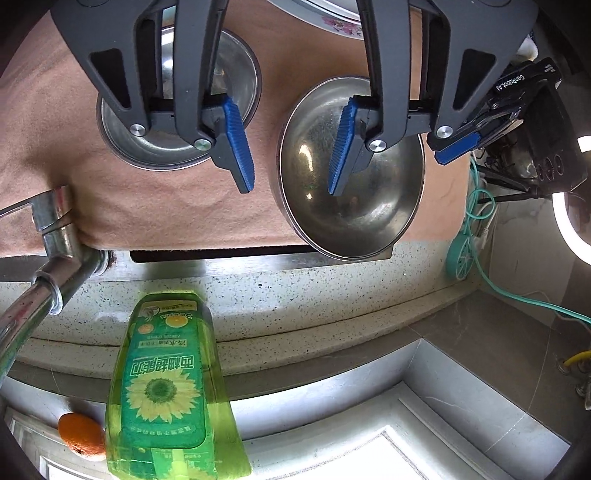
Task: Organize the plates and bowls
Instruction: 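Close the right gripper on the large steel bowl's rim, then lift the steel bowl and carry it beside the plate stack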
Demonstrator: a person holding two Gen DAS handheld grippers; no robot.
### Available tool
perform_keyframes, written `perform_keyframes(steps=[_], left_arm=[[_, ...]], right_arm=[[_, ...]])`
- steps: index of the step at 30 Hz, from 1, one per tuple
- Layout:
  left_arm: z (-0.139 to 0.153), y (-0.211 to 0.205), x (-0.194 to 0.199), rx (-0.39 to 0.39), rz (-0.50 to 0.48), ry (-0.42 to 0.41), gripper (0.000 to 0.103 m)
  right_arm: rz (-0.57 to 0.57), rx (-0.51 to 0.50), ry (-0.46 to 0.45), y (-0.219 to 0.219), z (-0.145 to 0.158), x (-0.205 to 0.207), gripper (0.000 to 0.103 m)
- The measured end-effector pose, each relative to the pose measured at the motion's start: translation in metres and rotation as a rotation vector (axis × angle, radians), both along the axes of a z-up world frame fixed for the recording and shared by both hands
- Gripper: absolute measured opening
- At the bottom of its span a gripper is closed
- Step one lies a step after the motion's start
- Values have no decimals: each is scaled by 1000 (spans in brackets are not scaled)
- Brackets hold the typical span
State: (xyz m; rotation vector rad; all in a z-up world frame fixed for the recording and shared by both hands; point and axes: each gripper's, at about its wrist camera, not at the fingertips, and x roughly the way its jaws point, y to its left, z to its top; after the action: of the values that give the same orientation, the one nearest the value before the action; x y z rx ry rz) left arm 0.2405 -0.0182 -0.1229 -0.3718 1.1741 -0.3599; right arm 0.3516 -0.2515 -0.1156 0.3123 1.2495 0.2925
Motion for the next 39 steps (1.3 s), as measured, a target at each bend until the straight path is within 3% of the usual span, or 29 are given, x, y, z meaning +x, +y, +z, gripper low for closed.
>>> perform_keyframes(steps=[5,7,15,39], left_arm=[[-6,-3,6,-2,-10,12,40],[-9,-5,7,-3,-19,20,34],[-13,-11,9,-2,-37,21,16],[-1,8,-15,2,4,2,13]], right_arm=[[18,-23,9,4,-4,3,32],[19,-30,20,4,-7,3,23],[18,-42,33,5,-14,4,10],[67,-40,15,32,3,-22,8]])
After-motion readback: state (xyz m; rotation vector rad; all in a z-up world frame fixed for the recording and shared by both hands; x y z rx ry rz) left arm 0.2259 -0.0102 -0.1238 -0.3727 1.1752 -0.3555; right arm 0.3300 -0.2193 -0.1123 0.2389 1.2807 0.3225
